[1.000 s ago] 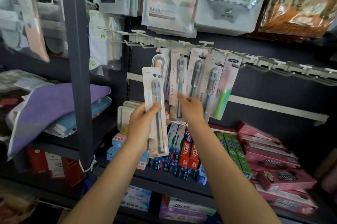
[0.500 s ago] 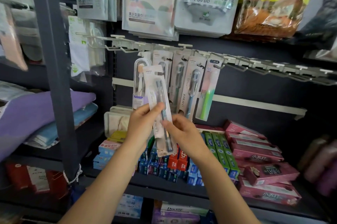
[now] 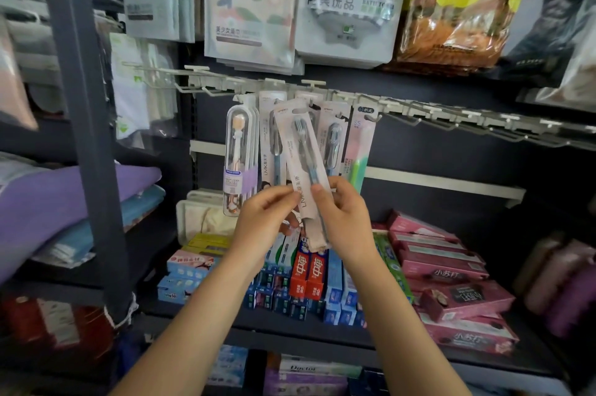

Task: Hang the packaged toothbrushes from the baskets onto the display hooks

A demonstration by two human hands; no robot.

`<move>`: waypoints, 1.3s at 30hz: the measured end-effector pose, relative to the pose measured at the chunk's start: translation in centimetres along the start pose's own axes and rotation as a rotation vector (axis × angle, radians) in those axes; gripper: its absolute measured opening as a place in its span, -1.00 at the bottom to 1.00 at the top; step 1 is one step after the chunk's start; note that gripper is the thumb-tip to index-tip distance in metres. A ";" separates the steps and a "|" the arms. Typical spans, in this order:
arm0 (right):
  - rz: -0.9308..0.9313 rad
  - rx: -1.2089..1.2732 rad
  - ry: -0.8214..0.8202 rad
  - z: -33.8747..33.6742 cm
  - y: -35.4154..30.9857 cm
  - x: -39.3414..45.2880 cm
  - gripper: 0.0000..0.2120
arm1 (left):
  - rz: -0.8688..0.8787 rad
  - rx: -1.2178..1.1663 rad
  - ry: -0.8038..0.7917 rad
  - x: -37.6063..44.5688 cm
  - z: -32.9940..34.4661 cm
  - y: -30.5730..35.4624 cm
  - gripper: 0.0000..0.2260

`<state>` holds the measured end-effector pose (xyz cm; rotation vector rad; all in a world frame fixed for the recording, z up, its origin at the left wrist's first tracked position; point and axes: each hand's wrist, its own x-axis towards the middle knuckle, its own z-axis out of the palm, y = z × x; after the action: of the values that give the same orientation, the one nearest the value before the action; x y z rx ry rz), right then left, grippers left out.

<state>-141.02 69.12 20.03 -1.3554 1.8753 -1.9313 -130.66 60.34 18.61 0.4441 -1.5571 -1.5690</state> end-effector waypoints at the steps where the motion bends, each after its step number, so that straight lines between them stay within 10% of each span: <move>1: -0.003 -0.014 0.007 -0.2 -0.1 0.1 -0.88 | 0.002 -0.003 -0.007 0.0 0.1 0.1 -0.87; 13: -0.146 -0.469 0.182 -2.1 -1.2 1.5 -0.80 | -0.011 -0.019 -0.035 0.8 2.6 1.1 -0.88; 32: -0.004 -0.122 0.209 -0.5 2.1 2.5 -0.64 | 0.024 -0.025 0.050 2.7 2.4 -0.1 -0.86; 39: 0.236 -0.119 -0.024 0.1 5.4 1.6 -0.75 | -0.010 0.024 0.201 4.6 1.5 -2.0 -0.82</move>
<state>-144.44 66.90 16.22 -1.1205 2.0622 -1.7079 -135.03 57.44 18.45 0.6048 -1.4230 -1.4659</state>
